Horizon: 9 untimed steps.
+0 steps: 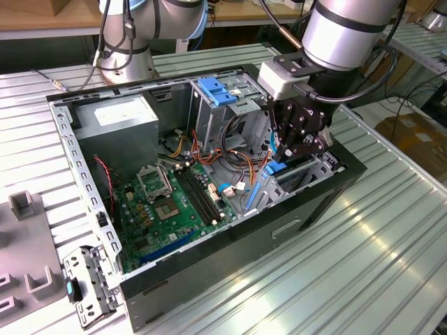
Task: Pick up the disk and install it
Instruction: 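Insert the disk into the insertion slot, then insert the first disk wire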
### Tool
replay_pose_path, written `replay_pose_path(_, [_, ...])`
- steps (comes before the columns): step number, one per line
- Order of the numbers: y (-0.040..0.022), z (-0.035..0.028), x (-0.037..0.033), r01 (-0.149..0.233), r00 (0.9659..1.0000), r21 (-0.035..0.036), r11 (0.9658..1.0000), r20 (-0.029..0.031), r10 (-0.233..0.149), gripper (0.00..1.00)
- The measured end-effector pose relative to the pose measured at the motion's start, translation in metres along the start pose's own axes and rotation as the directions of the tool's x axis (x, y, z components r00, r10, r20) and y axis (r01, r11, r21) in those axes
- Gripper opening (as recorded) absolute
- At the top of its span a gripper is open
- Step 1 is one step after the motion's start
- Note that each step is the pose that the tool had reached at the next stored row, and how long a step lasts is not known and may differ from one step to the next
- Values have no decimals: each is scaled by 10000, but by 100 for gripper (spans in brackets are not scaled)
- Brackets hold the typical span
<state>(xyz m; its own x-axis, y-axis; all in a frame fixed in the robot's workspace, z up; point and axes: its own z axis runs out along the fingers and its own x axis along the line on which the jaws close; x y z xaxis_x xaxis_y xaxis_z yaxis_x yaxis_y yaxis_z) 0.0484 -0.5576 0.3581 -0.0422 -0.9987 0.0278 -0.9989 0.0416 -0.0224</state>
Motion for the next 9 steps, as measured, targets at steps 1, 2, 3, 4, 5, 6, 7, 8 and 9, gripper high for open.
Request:
replay_pose_path(1, [0, 1, 0, -1, 10000, 0, 10000, 1, 1, 11])
replay_pose_path(2, [0, 1, 0, 0, 10000, 1, 10000, 0, 0, 11])
replay_pose_path(3, [0, 2, 0, 0, 10000, 0, 10000, 1, 0, 11])
replay_pose_path(4, [0, 2, 0, 0, 10000, 0, 10000, 0, 0, 11])
replay_pose_path(5, [0, 3, 0, 0, 10000, 0, 10000, 0, 0, 11])
replay_pose_path(6, [0, 4, 0, 0, 10000, 0, 10000, 0, 0, 11])
replay_pose_path(7, [0, 6, 0, -1, 10000, 0, 10000, 1, 1, 11])
replay_pose_path(8, [0, 6, 0, 0, 10000, 0, 10000, 0, 0, 11])
replay_pose_path(9, [0, 7, 0, 0, 10000, 0, 10000, 0, 0, 11])
